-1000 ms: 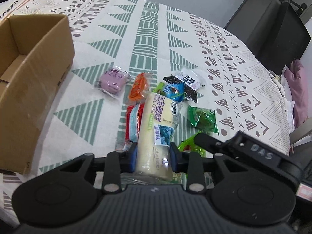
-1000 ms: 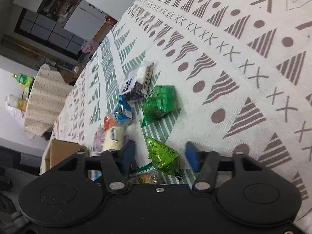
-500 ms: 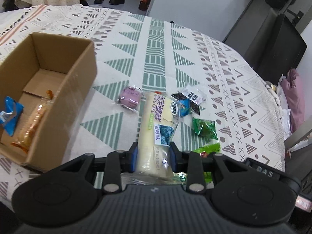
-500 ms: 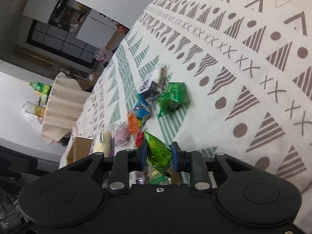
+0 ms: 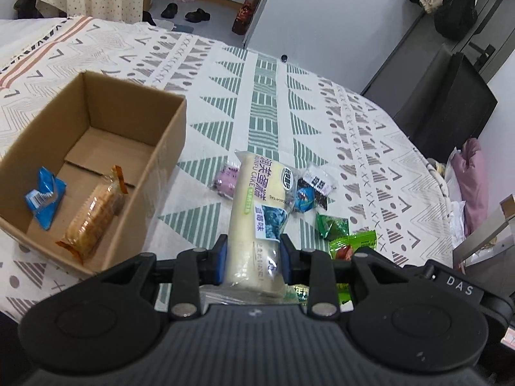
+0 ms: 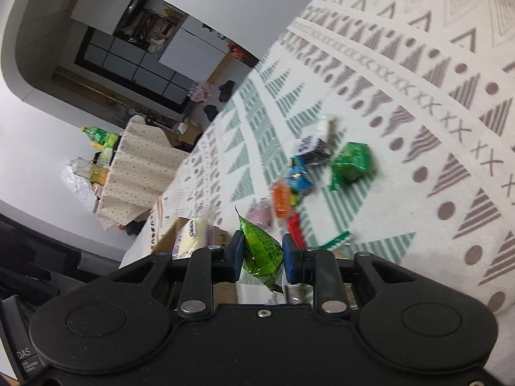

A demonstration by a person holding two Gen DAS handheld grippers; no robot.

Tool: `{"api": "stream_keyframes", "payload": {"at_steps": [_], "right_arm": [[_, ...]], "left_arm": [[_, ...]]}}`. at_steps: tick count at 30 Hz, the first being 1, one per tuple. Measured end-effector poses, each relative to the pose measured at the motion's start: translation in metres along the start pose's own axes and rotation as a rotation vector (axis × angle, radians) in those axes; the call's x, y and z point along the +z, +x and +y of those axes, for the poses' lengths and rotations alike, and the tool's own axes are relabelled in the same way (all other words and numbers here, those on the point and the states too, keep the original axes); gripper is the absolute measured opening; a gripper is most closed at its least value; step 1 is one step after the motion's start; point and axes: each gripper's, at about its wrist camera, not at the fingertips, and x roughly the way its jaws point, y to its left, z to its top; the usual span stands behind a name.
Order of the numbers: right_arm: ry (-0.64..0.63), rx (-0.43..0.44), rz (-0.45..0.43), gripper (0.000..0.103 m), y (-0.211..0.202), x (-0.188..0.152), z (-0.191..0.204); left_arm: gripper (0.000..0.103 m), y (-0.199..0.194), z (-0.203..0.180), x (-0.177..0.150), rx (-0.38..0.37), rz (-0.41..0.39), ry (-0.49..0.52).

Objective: Organize snacks
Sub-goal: 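Carry the cake bar and green candy to the box and release them inside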

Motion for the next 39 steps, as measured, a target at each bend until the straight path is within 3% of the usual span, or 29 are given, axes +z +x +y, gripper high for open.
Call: {"api": "stream_keyframes", "payload": {"at_steps": [21, 32, 39], "right_arm": [[-0.102, 0.077, -0.018, 0.024, 0.021, -0.007, 0.095], [-0.125, 0.068, 0.0, 0.024, 0.048, -0.019, 0.126], [-0.134, 0.053, 0.019, 0.024, 0.069, -0.031, 0.141]], "left_arm": [[0.031, -0.052, 0.066, 0.039, 0.032, -0.115, -0.091], [0.031, -0.052, 0.115, 0.052, 0.048, -0.108, -0.145], [0.031, -0.041, 0.14, 0.065, 0.018, -0.091, -0.163]]}}
